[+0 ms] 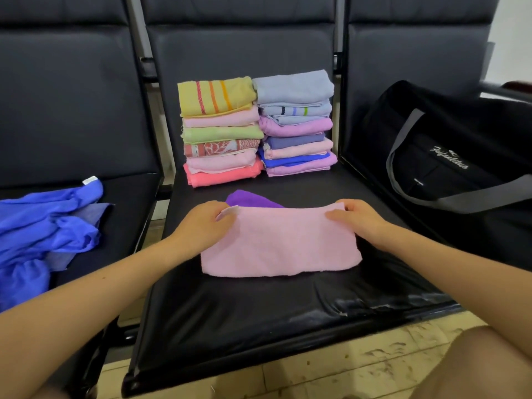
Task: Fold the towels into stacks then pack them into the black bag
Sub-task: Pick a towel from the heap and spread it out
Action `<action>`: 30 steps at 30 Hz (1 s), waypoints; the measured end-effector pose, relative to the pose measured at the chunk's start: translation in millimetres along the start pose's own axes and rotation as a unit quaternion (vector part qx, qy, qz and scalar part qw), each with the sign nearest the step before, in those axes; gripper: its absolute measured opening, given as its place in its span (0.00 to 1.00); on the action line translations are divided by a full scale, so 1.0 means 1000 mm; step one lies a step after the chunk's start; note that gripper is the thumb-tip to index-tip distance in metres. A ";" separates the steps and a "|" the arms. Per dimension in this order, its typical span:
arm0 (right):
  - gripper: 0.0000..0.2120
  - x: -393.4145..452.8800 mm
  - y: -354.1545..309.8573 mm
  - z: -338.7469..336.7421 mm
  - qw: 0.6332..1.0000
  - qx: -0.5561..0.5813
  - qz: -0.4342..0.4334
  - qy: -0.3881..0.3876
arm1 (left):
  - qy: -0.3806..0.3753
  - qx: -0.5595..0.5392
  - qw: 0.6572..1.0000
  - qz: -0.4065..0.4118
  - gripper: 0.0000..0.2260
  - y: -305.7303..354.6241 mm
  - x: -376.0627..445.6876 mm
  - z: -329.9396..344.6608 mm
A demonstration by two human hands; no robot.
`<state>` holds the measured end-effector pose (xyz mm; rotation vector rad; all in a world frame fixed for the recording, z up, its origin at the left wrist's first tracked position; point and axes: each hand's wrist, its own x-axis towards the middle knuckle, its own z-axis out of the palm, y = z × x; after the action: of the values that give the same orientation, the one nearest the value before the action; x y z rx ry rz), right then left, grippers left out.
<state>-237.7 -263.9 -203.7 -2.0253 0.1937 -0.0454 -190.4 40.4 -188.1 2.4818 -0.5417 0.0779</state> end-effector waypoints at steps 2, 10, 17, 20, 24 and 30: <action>0.06 0.013 0.005 0.006 0.999 -0.030 -0.007 0.014 | 0.021 0.046 0.999 0.019 0.18 -0.006 0.009 0.005; 0.08 0.040 0.018 0.032 0.958 -0.271 -0.062 -0.065 | -0.030 0.076 0.997 -0.012 0.03 -0.023 0.016 0.020; 0.03 0.043 0.015 0.033 0.932 -0.344 -0.054 -0.104 | -0.047 0.004 0.997 -0.064 0.04 -0.019 0.013 0.018; 0.04 0.038 0.014 0.026 0.926 -0.358 -0.067 -0.097 | -0.046 -0.005 0.997 -0.065 0.04 -0.015 0.013 0.017; 0.05 0.028 0.008 0.010 0.964 -0.255 -0.071 -0.037 | -0.030 -0.021 0.997 -0.071 0.06 -0.018 0.012 0.013; 0.07 0.008 -0.008 -0.006 0.990 -0.119 -0.078 0.005 | -0.008 -0.108 0.989 -0.099 0.15 -0.009 0.003 0.000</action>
<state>-229.5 -267.1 -193.8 -2.2760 0.0485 -0.1361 -184.1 46.1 -192.9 2.3105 -0.2917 -0.0751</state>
